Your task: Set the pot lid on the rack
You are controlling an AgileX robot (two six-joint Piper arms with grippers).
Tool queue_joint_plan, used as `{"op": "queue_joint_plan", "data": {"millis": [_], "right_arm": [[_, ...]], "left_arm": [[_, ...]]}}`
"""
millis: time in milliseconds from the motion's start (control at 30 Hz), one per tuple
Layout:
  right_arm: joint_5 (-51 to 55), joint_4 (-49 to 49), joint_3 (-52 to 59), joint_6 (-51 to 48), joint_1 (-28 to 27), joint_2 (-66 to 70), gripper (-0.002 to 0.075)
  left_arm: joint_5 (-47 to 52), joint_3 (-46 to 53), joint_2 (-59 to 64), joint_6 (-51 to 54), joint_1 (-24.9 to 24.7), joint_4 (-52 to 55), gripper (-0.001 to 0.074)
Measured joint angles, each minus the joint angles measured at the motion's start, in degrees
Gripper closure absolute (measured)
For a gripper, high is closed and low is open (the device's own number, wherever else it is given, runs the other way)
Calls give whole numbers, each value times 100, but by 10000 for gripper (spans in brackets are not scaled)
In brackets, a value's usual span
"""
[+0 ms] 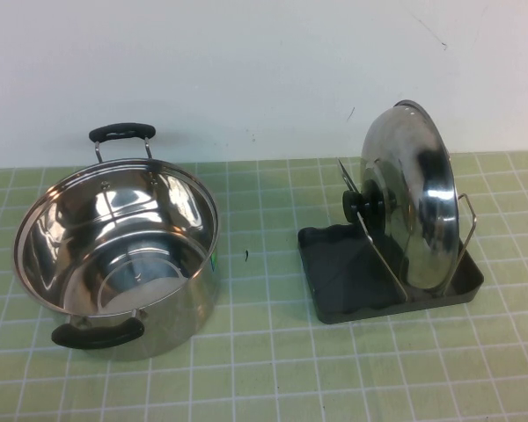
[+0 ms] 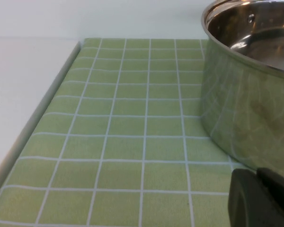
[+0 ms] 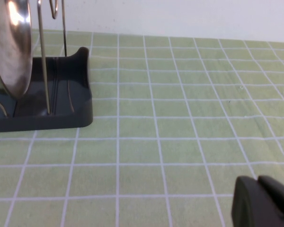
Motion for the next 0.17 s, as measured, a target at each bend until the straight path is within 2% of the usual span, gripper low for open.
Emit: {"op": "queue_joint_plan", "data": {"millis": [167], "right_arm": [[0,0,0,0,0,0,727]], "left_arm": [[0,0,0,0,0,-29,736]]}}
